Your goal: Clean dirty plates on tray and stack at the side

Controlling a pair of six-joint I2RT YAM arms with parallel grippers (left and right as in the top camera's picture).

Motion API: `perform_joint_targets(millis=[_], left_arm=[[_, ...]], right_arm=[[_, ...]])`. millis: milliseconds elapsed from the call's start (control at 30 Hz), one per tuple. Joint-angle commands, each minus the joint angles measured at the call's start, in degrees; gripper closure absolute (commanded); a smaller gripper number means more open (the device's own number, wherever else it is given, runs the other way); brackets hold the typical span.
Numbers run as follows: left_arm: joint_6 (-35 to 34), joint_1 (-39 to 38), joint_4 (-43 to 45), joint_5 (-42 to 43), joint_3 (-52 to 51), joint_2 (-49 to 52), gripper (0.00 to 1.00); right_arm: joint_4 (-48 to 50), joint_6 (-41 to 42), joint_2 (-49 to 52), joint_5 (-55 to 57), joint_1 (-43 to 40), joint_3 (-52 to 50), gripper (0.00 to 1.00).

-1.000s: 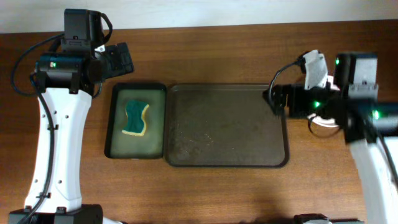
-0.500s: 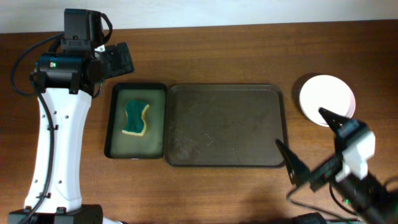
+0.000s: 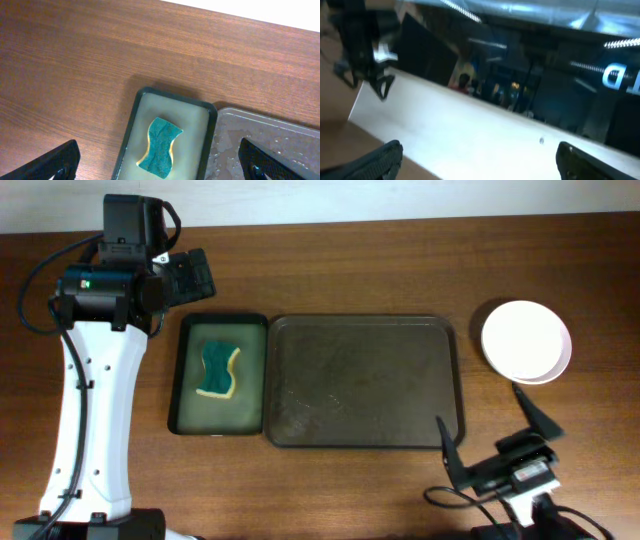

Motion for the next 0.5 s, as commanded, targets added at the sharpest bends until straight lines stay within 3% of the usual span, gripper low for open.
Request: perform_joint_targets(millis=[0, 267, 467], left_arm=[[-0.13, 0.09, -0.09, 0.02, 0.00, 0.20, 0.01], [-0.13, 0.09, -0.09, 0.02, 0.00, 0.20, 0.01], [-0.13, 0.09, -0.09, 0.00, 0.00, 0.20, 0.01]], right_arm=[[2.58, 0.26, -1.27, 2.14, -0.68, -7.04, 0.01], [-0.42, 3.13, -1.27, 13.88, -0.52, -14.16, 0.02], [-19.37, 4.39, -1.27, 17.40, -0.52, -14.16, 0.01]])
